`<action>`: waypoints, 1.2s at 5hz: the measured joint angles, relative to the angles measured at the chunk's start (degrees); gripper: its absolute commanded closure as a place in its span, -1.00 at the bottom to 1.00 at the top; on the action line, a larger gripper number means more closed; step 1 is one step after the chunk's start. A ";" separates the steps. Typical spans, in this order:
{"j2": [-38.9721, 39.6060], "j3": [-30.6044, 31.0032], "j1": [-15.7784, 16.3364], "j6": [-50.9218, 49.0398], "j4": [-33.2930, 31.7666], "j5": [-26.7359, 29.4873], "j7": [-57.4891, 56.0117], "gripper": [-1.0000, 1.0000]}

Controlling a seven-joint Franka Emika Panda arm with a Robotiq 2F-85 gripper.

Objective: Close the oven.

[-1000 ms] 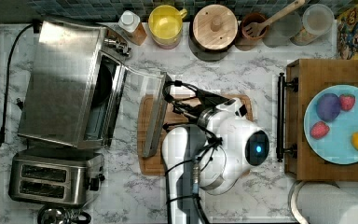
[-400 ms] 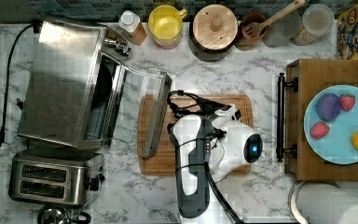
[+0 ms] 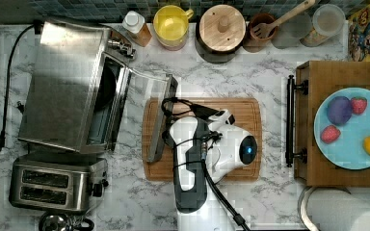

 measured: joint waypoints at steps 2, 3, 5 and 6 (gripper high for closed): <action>2.00 0.39 -0.08 -0.17 1.57 -3.75 -1.06 1.00; 4.58 0.72 -0.71 -0.98 2.69 -3.13 -1.12 1.00; 5.46 0.71 -1.63 -2.13 3.58 2.18 -1.06 1.00; 4.74 1.05 -1.83 -2.91 3.58 1.29 -1.06 1.00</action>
